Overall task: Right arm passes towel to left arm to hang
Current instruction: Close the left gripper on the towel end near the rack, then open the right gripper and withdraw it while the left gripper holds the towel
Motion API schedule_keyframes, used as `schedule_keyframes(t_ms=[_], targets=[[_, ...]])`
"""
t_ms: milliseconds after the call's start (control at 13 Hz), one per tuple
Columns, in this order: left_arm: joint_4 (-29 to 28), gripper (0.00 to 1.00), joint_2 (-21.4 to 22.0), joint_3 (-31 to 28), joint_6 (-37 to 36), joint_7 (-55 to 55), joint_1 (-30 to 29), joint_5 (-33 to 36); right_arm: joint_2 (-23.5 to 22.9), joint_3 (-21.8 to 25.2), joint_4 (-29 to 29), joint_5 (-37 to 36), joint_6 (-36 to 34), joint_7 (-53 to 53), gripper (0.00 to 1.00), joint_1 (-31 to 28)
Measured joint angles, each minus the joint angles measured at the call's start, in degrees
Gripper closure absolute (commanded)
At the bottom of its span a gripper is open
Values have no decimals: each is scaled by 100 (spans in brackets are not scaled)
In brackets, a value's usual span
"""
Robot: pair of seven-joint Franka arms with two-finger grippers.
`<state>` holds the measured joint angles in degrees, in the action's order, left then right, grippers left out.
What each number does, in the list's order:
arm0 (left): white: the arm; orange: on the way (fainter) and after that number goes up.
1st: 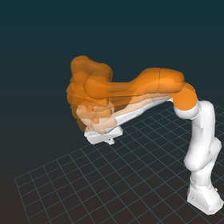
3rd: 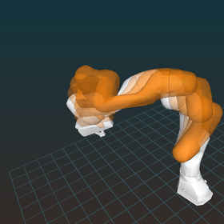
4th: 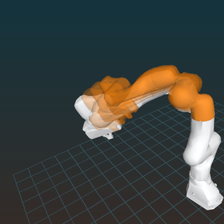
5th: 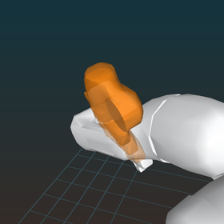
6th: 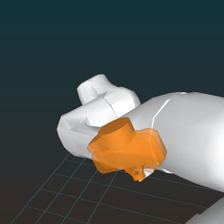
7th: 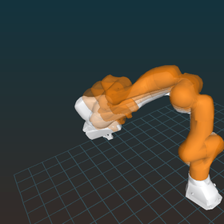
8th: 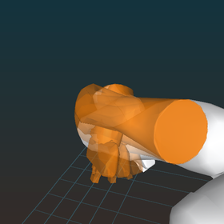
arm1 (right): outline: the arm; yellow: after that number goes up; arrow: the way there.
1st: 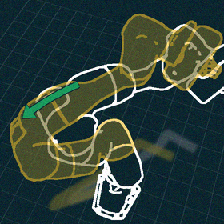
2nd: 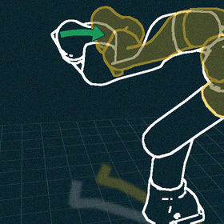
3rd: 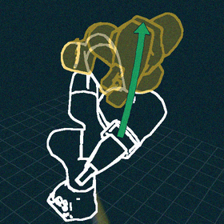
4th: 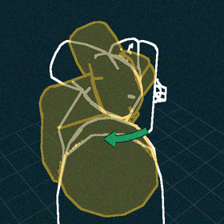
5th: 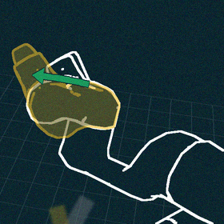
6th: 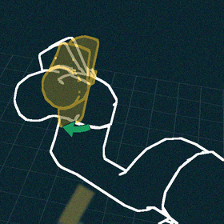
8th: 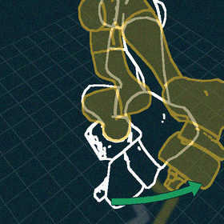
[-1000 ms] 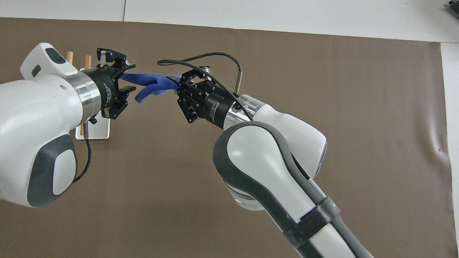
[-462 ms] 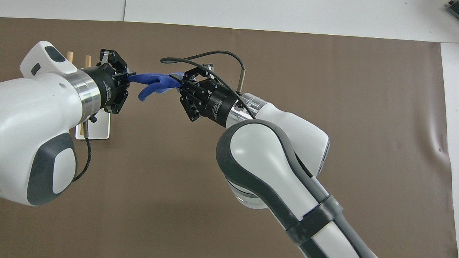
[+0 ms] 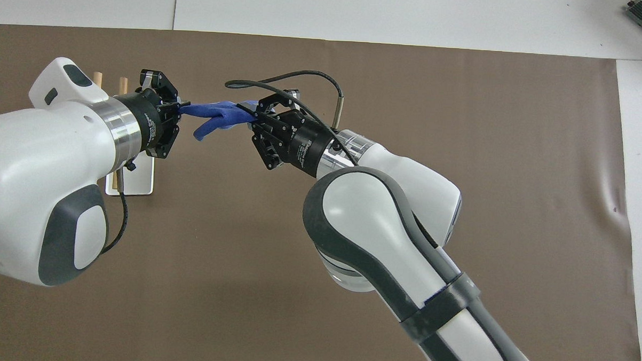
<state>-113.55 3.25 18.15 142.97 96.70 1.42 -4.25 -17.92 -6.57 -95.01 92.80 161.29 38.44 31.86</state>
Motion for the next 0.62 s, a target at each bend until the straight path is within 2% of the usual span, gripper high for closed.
schedule_keyframes(t_ms=[231,385,615], targets=[[0,100,-5,-24,-1,-313,-9,0,0,33,-4,-456,2,-155,0,-33],[0,100,-5,-53,-1,-601,-22,0,-9,47,-67,-1160,143,-421,0,-75],[0,100,-6,-99,-1,-1111,-56,0,-31,68,-494,-2287,631,-1224,0,-179]])
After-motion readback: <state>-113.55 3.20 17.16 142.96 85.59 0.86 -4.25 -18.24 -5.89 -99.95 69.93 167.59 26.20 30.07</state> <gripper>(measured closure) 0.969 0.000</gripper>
